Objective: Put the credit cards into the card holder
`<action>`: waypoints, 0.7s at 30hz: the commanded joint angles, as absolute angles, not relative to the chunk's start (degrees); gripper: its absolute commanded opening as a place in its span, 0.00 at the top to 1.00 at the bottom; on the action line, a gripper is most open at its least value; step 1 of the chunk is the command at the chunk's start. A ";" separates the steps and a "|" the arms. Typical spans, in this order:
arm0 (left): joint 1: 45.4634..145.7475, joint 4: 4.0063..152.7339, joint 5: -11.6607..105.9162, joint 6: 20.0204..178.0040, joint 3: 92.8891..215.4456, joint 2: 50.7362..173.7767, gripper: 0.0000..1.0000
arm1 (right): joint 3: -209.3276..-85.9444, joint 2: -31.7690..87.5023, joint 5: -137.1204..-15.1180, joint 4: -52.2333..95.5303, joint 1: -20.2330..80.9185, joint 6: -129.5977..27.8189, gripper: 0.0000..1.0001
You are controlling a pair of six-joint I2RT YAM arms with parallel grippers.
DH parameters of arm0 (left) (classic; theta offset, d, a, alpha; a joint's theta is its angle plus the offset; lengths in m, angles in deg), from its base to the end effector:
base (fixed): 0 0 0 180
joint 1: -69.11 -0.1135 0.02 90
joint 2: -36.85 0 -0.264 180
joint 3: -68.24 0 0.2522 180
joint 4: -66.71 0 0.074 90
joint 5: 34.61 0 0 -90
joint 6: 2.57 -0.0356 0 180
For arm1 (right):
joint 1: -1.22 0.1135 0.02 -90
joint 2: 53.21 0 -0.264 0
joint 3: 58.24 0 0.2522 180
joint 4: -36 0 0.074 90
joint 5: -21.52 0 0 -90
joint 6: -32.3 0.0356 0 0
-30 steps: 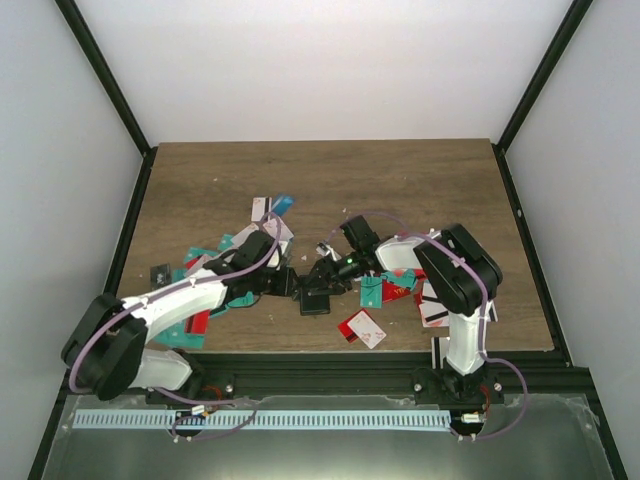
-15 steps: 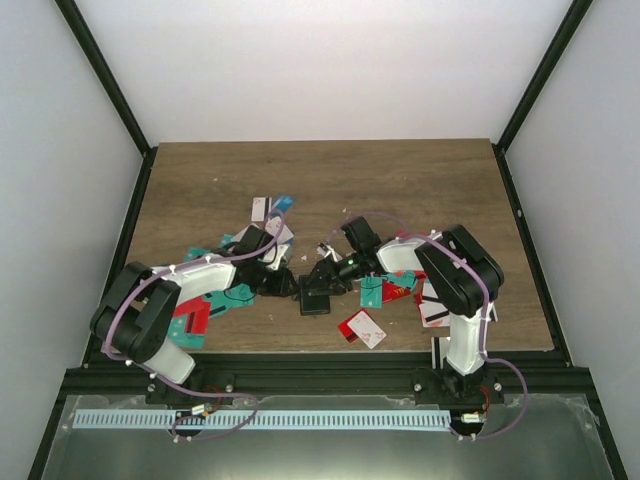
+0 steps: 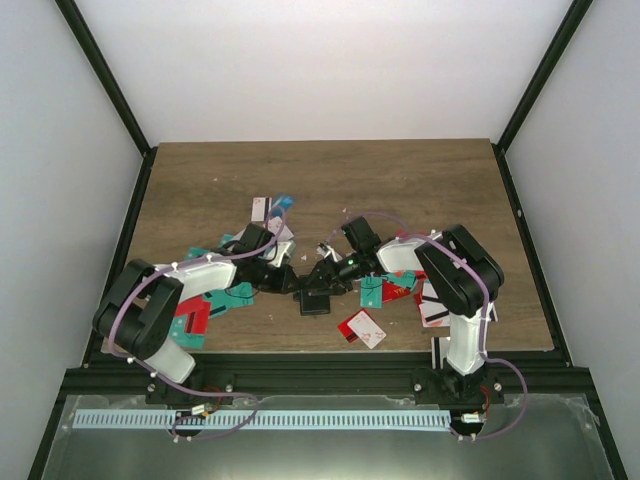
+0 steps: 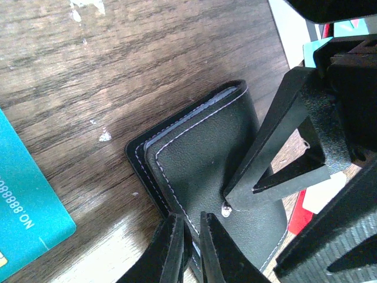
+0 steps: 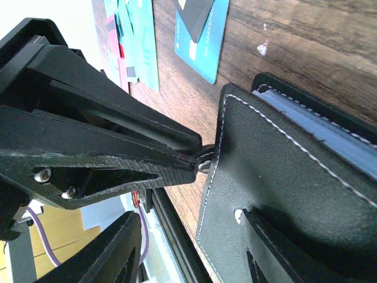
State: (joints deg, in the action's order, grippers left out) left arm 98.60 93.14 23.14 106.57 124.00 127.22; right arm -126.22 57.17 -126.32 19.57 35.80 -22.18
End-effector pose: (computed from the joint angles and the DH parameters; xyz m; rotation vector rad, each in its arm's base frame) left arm 0.2341 -0.1542 0.1432 0.4503 2.7070 -1.0120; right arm 0.2680 0.2213 0.1114 0.3690 -2.5324 -1.5491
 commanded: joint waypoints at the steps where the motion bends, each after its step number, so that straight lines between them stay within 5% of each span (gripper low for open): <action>1: 98.27 92.33 22.10 105.21 124.87 128.23 0.89 | -124.09 59.55 -117.92 11.99 35.94 -23.23 0.51; 21: 98.37 93.35 25.50 105.84 124.08 128.44 0.86 | -124.12 59.14 -117.69 10.95 35.98 -23.87 0.51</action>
State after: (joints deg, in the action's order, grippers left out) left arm 98.60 93.51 25.30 106.48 124.00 127.87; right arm -126.26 57.17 -126.30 19.11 35.83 -23.22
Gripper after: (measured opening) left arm 0.142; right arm 0.485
